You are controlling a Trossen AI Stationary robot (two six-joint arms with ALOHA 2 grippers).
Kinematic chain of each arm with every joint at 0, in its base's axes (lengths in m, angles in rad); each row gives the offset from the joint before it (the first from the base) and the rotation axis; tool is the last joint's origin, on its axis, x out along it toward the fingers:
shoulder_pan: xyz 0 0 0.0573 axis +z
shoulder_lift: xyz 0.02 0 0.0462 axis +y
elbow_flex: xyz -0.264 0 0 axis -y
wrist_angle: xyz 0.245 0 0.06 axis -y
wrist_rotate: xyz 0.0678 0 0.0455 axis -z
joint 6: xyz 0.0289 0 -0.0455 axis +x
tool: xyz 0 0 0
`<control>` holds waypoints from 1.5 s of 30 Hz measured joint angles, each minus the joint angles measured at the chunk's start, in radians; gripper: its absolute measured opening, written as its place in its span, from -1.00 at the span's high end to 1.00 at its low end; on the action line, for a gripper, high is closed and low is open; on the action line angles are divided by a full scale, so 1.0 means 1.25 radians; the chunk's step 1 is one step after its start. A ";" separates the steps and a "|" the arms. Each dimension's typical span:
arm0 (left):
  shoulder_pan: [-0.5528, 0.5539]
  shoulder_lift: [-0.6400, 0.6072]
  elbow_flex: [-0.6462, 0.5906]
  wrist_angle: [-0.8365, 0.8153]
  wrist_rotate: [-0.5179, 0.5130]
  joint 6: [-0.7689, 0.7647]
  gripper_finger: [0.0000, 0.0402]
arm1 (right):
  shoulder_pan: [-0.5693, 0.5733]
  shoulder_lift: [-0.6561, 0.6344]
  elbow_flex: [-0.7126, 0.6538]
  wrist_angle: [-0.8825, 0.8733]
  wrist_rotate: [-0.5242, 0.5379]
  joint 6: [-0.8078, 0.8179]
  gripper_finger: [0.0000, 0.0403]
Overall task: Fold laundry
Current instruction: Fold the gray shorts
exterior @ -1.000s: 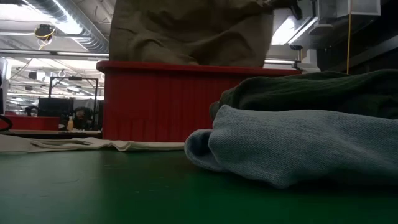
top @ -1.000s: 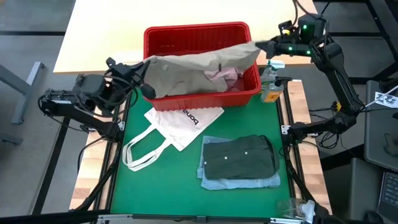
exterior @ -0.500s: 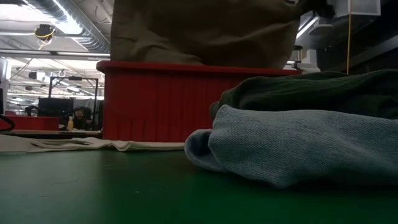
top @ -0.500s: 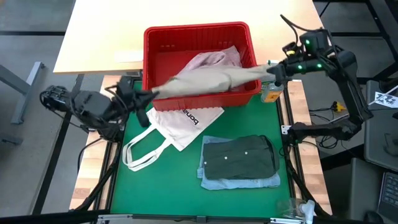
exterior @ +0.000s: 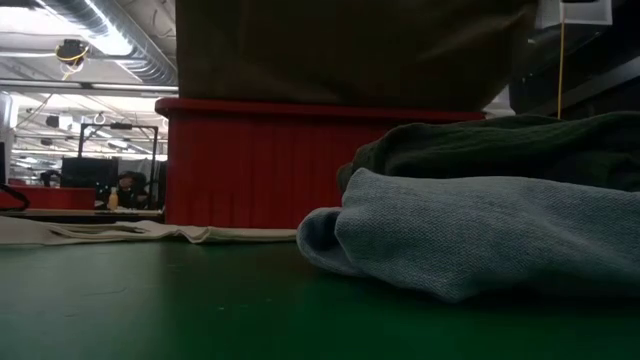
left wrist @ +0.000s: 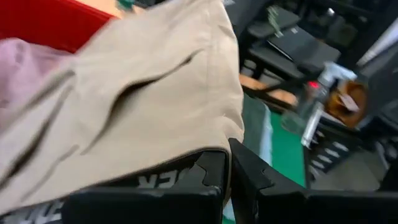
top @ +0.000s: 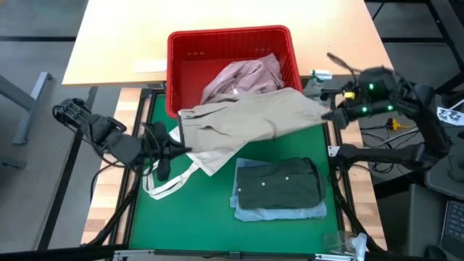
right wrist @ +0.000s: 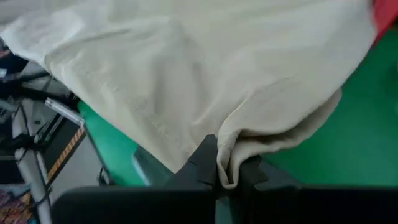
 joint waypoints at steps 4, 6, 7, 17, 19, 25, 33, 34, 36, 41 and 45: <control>-0.037 0.029 0.000 -0.009 0.026 -0.051 0.98 | 0.110 -0.066 -0.091 0.013 0.048 0.119 0.93; -0.056 0.045 0.000 -0.026 0.030 -0.085 0.98 | 0.163 -0.098 -0.139 0.035 0.068 0.181 0.93; -0.065 0.055 0.000 -0.035 0.031 -0.103 0.98 | 0.188 -0.114 -0.166 0.054 0.072 0.213 0.93; -0.113 0.155 0.000 -0.050 0.079 -0.205 0.98 | 0.440 -0.199 -0.406 0.216 0.100 0.422 0.93; -0.124 0.175 0.000 -0.049 0.091 -0.227 0.98 | 0.498 -0.195 -0.437 0.241 0.107 0.446 0.93; -0.169 0.229 0.000 -0.060 0.129 -0.325 0.98 | 0.683 -0.154 -0.476 0.273 0.155 0.539 0.93; -0.221 0.315 0.001 -0.061 0.133 -0.431 0.98 | 0.908 -0.058 -0.477 0.276 0.213 0.687 0.93; -0.225 0.328 0.001 -0.061 0.133 -0.438 0.98 | 0.930 -0.042 -0.477 0.276 0.213 0.701 0.93; -0.229 0.351 0.001 -0.059 0.146 -0.459 0.98 | 0.968 -0.014 -0.477 0.277 0.216 0.714 0.93; -0.229 0.402 0.001 -0.042 0.215 -0.552 0.98 | 1.028 0.068 -0.477 0.280 0.228 0.728 0.93; -0.229 0.434 0.001 -0.008 0.243 -0.563 0.98 | 1.051 0.134 -0.477 0.282 0.207 0.728 0.93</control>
